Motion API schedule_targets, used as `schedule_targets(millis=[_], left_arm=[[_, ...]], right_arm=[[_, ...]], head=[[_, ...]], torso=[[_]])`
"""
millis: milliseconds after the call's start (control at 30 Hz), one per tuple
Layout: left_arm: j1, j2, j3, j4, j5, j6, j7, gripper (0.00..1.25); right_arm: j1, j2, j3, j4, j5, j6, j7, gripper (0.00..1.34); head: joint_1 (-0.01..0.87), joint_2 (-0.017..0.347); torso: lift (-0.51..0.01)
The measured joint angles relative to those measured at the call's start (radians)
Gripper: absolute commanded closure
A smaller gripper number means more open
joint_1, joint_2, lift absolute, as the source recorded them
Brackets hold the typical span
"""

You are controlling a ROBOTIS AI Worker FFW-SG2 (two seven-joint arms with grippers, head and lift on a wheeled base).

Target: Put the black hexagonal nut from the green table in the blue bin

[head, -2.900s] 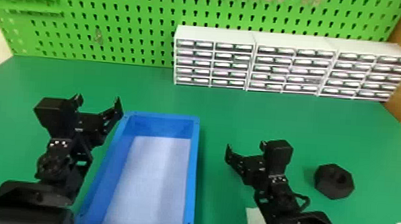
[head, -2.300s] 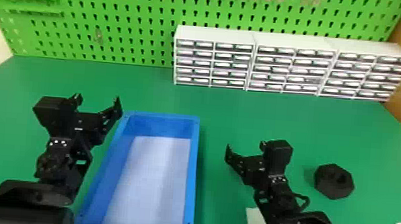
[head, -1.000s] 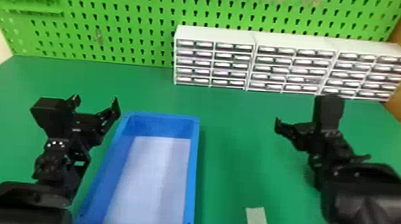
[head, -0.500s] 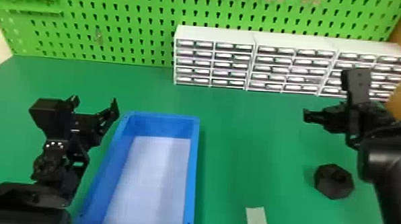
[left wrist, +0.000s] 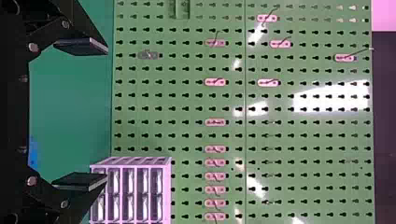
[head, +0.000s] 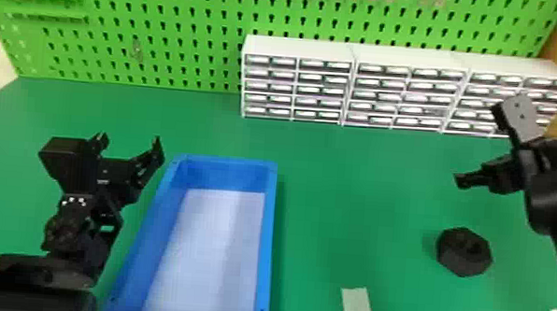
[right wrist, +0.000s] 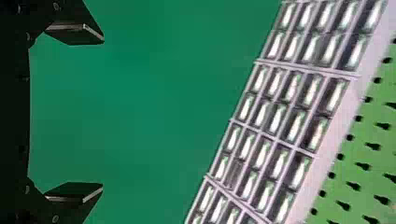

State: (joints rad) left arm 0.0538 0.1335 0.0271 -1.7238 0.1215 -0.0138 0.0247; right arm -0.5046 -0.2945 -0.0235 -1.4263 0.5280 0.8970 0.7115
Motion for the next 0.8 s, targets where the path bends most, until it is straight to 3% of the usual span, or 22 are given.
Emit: schedule_targets(millis=[367,567,800], left_arm=[[0.001,0.000,0.001,-0.001,-0.002,0.000,0.000,0.30],[0.001,0.000,0.002,-0.002,-0.003,0.000,0.000,0.30],[0.001,0.000,0.002,-0.002,-0.004,0.000,0.001,0.30]], right_arm=[[-0.060,-0.069,0.063,0.118,0.122,0.037,0.205,0.18],[-0.078,-0.079,0.084,0.185,0.149,0.038,0.278,0.18],[-0.080,-0.071,0.084,0.237,0.154,0.037,0.289,0.18]], head=[[0.686,0.052],[0.686,0.052],[0.686,0.052]], torso=[[-0.097],[-0.097],[-0.097]])
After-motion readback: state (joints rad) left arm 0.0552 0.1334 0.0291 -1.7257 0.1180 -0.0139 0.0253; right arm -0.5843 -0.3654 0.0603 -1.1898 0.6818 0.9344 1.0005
